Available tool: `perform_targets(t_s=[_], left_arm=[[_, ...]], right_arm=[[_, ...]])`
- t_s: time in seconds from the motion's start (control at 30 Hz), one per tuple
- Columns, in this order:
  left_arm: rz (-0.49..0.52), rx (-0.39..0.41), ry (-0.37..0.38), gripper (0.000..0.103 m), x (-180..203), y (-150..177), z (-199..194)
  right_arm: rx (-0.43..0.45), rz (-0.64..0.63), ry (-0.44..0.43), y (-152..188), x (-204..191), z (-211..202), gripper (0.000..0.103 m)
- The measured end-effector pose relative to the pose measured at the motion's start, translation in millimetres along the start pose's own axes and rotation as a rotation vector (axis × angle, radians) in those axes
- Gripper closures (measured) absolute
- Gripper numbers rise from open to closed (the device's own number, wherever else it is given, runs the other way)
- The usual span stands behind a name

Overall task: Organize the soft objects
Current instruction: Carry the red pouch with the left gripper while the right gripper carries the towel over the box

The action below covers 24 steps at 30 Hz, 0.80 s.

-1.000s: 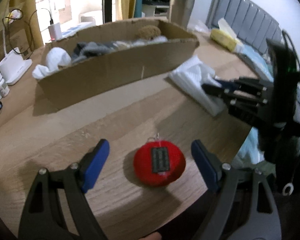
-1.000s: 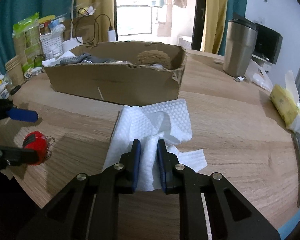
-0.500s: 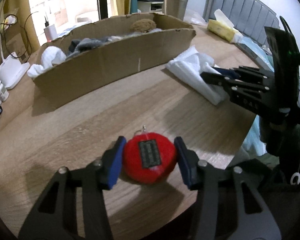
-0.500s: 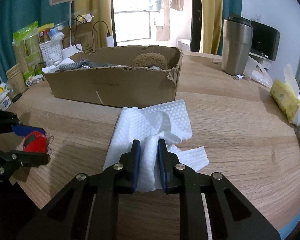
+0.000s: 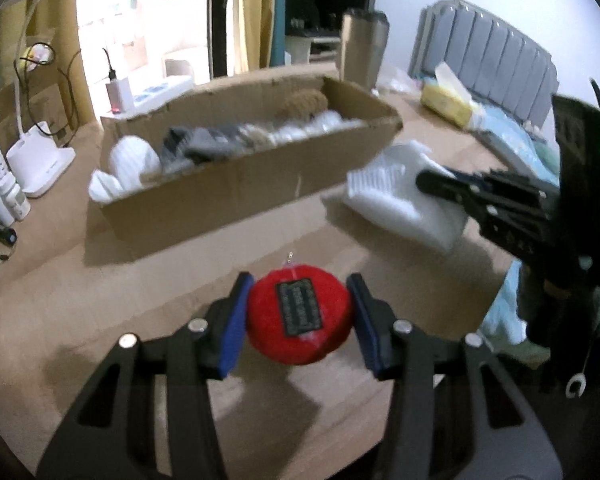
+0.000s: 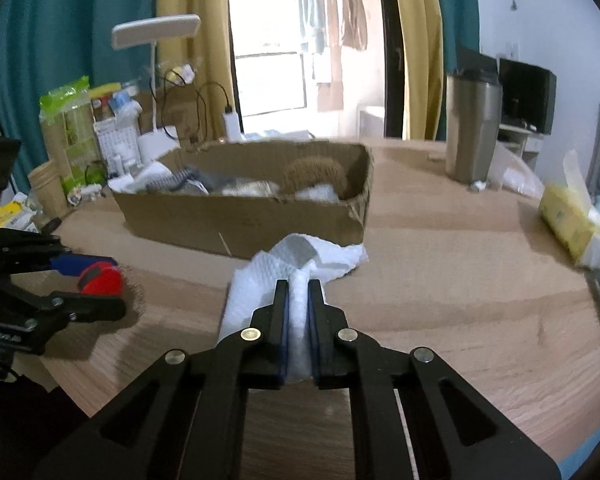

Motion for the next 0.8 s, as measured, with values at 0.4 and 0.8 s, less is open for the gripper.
perform_targets(t_s=[0.4, 0.8], left_arm=[[-0.04, 0.129, -0.012, 0.054, -18, -23, -29], [-0.077, 0.207, -0.022, 0.054, -37, -37, -48]], right_arm=[[0.105, -0.048, -0.019, -30, -14, -31, 0.094], [0.16, -0.079, -0.036, -54, -26, -44, 0.094]])
Point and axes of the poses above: each gripper's, at about its wrist camera, not at the fingertips, and z roughly the way its jaws point, x to its right, y to its underside, the point moved 4 cm from there along z, roughly the way its jaws point, and after that the axes turned 4 degrees about -z, right-handed, at the moved point
